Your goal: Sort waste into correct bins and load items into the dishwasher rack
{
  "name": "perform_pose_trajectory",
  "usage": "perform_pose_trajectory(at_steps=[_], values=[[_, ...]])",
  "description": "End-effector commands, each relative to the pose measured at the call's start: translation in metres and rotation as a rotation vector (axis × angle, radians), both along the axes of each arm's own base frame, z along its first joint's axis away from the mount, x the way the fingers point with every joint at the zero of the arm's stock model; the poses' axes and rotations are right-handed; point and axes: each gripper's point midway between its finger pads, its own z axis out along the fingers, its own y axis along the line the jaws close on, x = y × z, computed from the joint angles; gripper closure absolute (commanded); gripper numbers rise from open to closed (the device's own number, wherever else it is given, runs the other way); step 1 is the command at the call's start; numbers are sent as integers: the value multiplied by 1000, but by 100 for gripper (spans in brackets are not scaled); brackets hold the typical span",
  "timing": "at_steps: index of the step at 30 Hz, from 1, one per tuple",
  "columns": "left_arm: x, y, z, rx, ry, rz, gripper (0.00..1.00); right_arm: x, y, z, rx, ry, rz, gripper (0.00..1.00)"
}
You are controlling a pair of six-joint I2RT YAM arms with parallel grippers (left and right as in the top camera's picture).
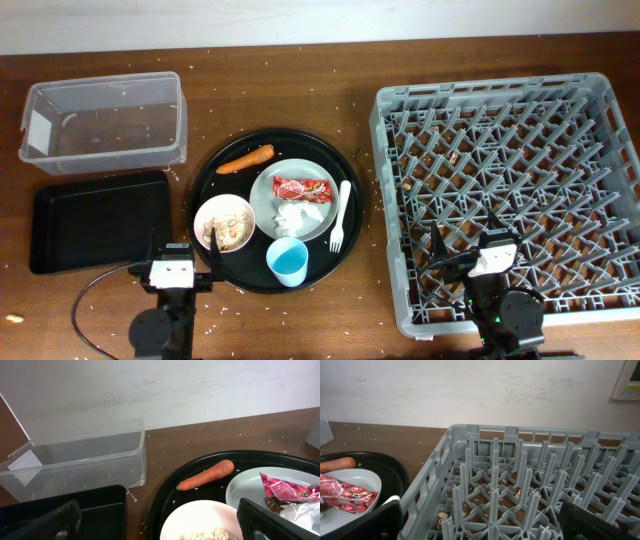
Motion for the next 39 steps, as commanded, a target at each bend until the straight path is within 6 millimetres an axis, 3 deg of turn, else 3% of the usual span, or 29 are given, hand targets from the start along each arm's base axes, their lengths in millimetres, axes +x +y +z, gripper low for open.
perform_pose_trajectory(at_steps=[1, 20, 23, 28, 33, 37, 39], values=[[0, 2, -3, 14, -1, 10, 1, 0, -1, -2, -2, -1, -3, 2], [0, 3, -3, 14, -1, 14, 1, 0, -1, -1, -2, -5, -2, 2], [1, 2, 5, 14, -32, 9, 1, 0, -1, 1, -1, -13, -2, 2], [1, 2, 18, 15, -85, 10, 1, 0, 0, 17, 7, -68, 0, 2], [1, 3, 34, 17, -151, 14, 1, -8, -1, 62, 18, -160, 0, 2], [-1, -3, 68, 19, -258, -20, 1, -20, 3, 105, 28, -247, 35, 1], [-2, -5, 82, 20, -272, -30, 1, -22, 9, 107, 26, -248, 69, 2]])
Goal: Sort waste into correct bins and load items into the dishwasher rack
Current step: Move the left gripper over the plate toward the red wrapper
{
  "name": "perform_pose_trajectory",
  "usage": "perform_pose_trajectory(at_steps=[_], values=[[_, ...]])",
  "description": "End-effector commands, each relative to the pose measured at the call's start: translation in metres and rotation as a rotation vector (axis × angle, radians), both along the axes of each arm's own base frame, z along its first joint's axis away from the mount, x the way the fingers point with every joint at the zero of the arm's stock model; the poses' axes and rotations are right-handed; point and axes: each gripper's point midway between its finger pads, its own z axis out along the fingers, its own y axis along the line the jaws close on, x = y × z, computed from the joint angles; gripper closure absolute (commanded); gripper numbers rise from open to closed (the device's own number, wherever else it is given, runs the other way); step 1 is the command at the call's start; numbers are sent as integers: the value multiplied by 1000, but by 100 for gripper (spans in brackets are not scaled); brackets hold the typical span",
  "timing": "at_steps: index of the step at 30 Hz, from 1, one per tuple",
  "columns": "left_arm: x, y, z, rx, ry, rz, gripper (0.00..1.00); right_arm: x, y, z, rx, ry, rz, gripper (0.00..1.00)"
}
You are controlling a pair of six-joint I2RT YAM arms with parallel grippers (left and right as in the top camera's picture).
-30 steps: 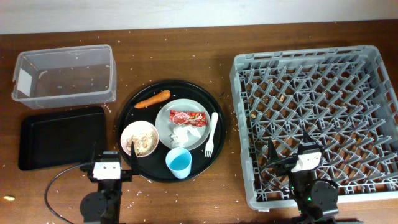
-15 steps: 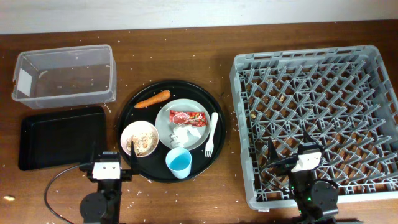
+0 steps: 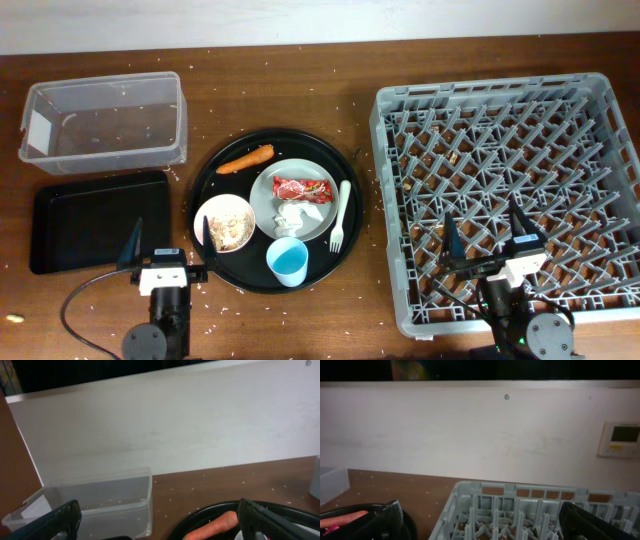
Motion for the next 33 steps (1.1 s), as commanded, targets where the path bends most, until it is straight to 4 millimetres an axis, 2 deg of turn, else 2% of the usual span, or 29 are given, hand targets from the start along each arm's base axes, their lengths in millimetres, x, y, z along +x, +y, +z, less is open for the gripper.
perform_pose_trajectory(at_steps=[1, 6, 10, 15, 20, 24, 27, 30, 33], values=[[-2, -4, 28, 18, -39, -23, 1, -6, 7, 15, -6, -34, 44, 2], [4, -4, 51, 18, -23, -23, 1, -7, 6, 17, -7, -32, 43, 2], [23, -7, 68, 19, 36, -41, 1, -8, 6, 15, -16, 56, 43, 2], [72, -20, 85, 14, 223, -128, 1, 0, 7, 42, -29, 170, 44, 2], [122, -35, 104, -11, 431, -226, 1, 25, 11, 62, -56, 382, 45, 1], [153, -33, 105, -36, 661, -216, 1, 54, 15, 74, -73, 541, 46, 1], [164, -33, 103, -54, 779, -221, 1, 71, 17, 74, -83, 641, 47, 2], [165, -43, 93, -91, 920, -276, 1, 94, 27, 65, -83, 740, 90, 2], [171, -43, 81, -104, 951, -274, 1, 107, 54, 40, -49, 829, 236, 2]])
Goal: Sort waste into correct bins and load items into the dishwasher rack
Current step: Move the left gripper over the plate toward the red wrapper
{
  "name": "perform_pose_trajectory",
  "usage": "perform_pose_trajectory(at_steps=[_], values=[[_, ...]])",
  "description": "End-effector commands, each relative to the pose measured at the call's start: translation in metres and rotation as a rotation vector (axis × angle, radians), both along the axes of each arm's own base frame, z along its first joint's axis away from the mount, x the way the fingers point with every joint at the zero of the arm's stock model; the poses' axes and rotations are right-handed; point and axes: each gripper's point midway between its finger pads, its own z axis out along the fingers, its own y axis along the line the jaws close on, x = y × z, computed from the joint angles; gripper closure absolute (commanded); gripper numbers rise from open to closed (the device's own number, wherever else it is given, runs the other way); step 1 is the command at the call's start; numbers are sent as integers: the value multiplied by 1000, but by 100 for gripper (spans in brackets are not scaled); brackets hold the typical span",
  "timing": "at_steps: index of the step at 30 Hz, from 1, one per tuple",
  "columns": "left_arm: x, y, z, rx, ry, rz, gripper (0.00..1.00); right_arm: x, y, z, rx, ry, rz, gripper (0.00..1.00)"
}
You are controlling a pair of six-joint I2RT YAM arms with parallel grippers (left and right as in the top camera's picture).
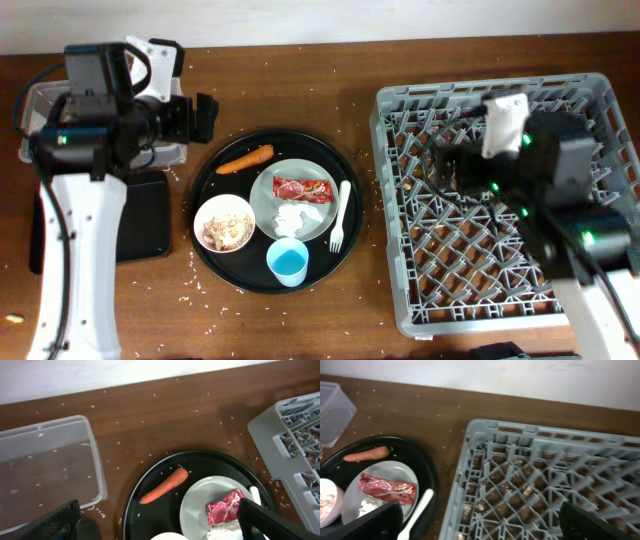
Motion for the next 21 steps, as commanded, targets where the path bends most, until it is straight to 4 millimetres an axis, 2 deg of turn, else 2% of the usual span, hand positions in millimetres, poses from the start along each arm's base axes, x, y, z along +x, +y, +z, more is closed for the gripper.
perform_pose_trajectory(at_steps=[1, 5, 7, 10, 13, 16, 19, 21], values=[[6, -7, -4, -33, 19, -32, 1, 9, 31, -20, 100, 97, 144, 2], [6, -21, -8, -93, 37, -88, 1, 10, 67, -35, 243, 185, 311, 2], [7, -26, -8, -117, 38, -111, 1, 11, 72, -35, 262, 183, 333, 1], [11, -35, -26, -117, 88, -130, 1, 11, 69, -30, 252, 164, 324, 1], [10, -69, -66, -26, 198, -182, 1, 6, 49, -15, 173, 104, 233, 0], [4, -78, -107, 196, 299, -156, 1, -5, 24, 1, 86, 58, 122, 0], [2, -99, -157, 259, 412, -207, 1, -25, -9, 20, -19, 2, -22, 0], [-3, -107, -188, 297, 489, -269, 1, -35, -21, 24, -54, -8, -70, 0]])
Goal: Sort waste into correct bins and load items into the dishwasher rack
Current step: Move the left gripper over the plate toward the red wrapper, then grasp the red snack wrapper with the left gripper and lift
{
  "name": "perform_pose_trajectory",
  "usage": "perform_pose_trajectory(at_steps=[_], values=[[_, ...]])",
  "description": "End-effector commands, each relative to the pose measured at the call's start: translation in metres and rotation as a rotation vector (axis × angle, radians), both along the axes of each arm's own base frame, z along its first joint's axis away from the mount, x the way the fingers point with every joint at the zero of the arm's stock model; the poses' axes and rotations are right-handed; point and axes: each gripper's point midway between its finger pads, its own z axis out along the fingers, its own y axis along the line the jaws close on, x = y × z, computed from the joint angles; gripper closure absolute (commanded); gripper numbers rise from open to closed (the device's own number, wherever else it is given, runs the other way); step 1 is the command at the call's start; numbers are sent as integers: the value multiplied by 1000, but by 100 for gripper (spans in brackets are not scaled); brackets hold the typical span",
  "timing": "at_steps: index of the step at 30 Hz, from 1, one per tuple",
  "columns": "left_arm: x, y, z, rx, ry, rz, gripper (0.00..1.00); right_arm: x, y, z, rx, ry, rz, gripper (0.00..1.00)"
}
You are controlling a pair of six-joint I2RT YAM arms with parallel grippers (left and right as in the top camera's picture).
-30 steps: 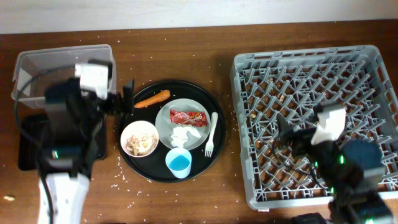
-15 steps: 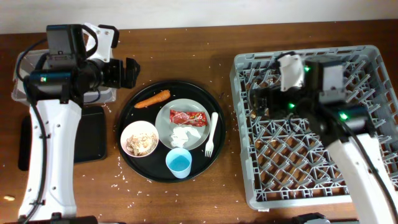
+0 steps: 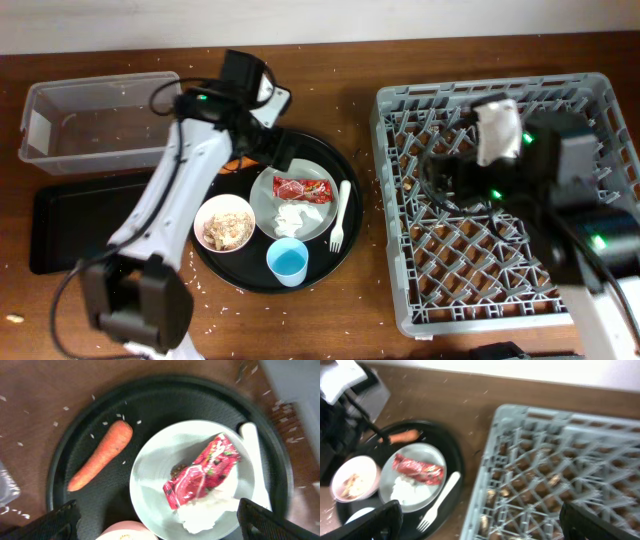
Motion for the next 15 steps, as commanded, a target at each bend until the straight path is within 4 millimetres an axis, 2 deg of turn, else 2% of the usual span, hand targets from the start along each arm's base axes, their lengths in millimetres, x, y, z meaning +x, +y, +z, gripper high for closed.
perform_pose_trajectory(at_steps=[1, 3, 6, 11, 12, 13, 15], values=[[-1, -1, -46, 106, 93, -66, 1, -9, -31, 14, -99, -47, -132, 0], [-9, -16, -70, 85, 163, -157, 1, -11, -31, 8, -105, -20, -130, 0], [-24, -29, -88, 81, 230, -252, 1, -9, -31, -4, -114, 29, -127, 0], [-38, -39, -90, 62, 273, -291, 1, 0, -30, -22, -118, 99, -131, 1], [-41, -42, -91, 48, 287, -295, 7, 1, -29, -24, -115, 108, -135, 1], [-41, -42, -94, 47, 295, -296, 22, 3, -29, -27, -117, 116, -135, 2], [-41, -42, -100, 56, 303, -296, 40, 5, -29, -31, -119, 129, -133, 2]])
